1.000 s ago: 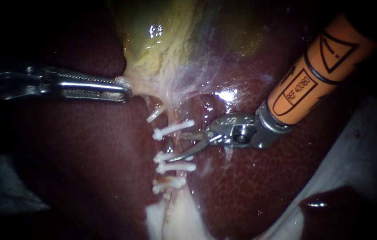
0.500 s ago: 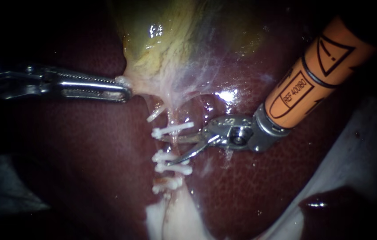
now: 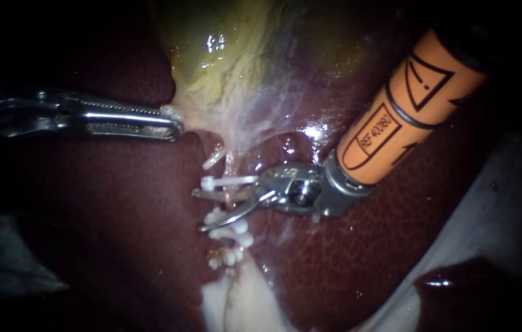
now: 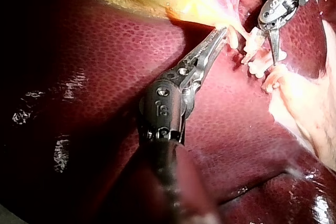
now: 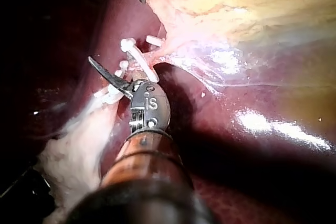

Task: Go to the cutting position right tube

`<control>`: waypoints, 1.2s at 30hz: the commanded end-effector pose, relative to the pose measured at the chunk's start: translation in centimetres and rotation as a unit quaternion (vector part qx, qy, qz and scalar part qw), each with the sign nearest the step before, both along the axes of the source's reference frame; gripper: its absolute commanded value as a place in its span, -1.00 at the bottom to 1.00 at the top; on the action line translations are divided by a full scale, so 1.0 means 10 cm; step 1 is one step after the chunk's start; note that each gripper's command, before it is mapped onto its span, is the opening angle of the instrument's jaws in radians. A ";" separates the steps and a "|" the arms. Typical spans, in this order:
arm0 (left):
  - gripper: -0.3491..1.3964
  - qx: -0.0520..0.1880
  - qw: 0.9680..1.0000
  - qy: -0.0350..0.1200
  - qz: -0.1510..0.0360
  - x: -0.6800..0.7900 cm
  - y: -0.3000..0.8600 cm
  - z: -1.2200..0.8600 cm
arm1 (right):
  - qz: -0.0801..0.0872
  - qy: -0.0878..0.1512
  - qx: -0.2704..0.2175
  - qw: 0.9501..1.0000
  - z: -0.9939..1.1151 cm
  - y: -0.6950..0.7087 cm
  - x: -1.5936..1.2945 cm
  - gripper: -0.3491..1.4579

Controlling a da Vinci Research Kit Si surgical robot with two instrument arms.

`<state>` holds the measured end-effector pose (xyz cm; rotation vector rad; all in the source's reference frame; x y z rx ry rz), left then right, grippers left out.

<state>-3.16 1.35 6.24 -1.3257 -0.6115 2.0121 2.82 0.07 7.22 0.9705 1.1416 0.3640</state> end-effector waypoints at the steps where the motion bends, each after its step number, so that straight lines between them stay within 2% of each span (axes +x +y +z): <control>1: -1.00 0.000 1.000 0.000 0.000 0.000 0.000 0.000 | 0.003 -0.001 0.002 1.000 0.000 0.000 0.002 0.79; 10: -1.00 0.000 1.000 0.001 -0.001 -0.001 0.000 0.000 | 0.025 -0.009 0.016 1.000 -0.001 0.003 0.013 0.81; 15: -1.00 0.000 1.000 0.000 -0.001 -0.001 0.000 0.000 | 0.026 -0.011 0.023 0.999 -0.005 0.002 0.014 0.83; 17: -1.00 0.000 1.000 0.000 -0.001 -0.001 0.000 0.001 | 0.026 -0.011 0.025 0.999 -0.009 0.000 0.014 0.90; 25: -1.00 0.000 1.000 0.000 0.000 0.001 0.000 0.001 | 0.023 0.002 0.033 0.999 -0.029 -0.006 0.014 0.94; 36: -1.00 0.000 1.000 0.000 0.000 0.001 0.001 0.001 | 0.023 0.001 0.035 0.999 -0.027 -0.005 0.012 0.94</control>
